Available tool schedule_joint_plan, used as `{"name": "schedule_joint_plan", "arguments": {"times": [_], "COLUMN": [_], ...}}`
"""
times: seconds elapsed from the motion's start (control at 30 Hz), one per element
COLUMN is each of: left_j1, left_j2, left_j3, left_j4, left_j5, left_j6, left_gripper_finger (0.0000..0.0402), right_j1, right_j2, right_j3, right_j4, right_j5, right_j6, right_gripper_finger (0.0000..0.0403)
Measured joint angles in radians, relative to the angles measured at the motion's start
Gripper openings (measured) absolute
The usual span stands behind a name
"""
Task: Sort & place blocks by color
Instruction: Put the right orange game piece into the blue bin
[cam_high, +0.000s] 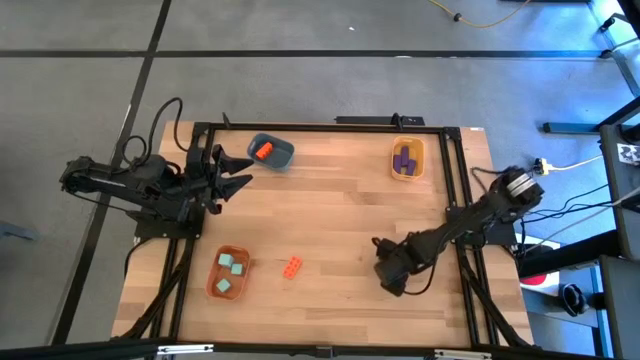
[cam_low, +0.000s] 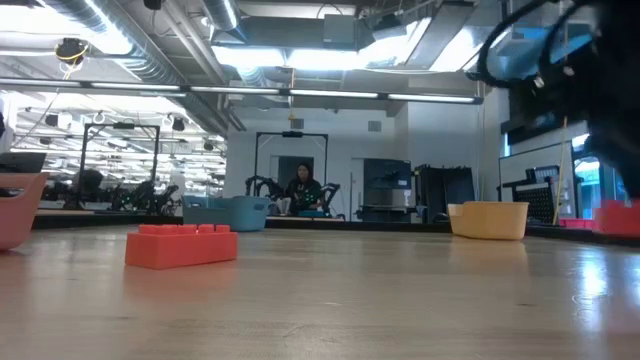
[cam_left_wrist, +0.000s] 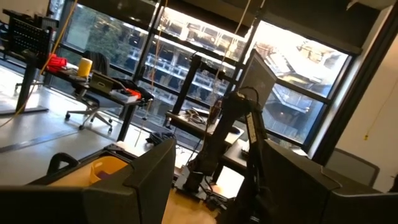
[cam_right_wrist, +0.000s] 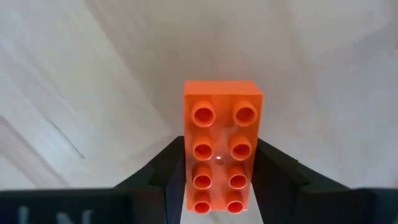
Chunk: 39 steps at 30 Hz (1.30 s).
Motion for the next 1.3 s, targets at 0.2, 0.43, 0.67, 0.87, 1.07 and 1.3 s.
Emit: {"name": "schedule_joint_plan", "arguments": {"times": [0.2, 0.43, 0.67, 0.87, 1.07, 1.3], "left_j1": [0.000, 0.000, 0.000, 0.001, 0.011, 0.011], "left_j2": [0.000, 0.003, 0.055, 0.210, 0.373, 0.478], "left_j3": [0.000, 0.000, 0.001, 0.001, 0.001, 0.000], "left_j4": [-0.017, -0.034, -0.135, -0.142, -0.040, 0.122], "left_j5": [0.012, -0.027, -0.120, -0.097, -0.028, 0.025], "left_j6": [0.004, 0.066, 0.075, 0.074, 0.012, 0.002], "left_gripper_finger": [0.0231, 0.0231, 0.0231, 0.0231, 0.0231, 0.0231], "right_j1": [-0.076, -0.242, -0.408, -0.486, -0.521, -0.529], "right_j2": [-0.153, -0.323, -0.308, -0.239, -0.160, -0.088], "right_j3": [-0.056, -0.245, -0.282, -0.115, 0.042, 0.144], "right_j4": [0.046, 0.498, 0.904, 0.978, 0.968, 0.965], "right_j5": [0.066, 0.059, -0.013, -0.029, -0.032, -0.079], "right_j6": [-0.188, -0.416, -0.541, -0.661, -0.761, -0.789], "right_gripper_finger": [0.0144, 0.0144, 0.0144, 0.0144, 0.0144, 0.0144]}}
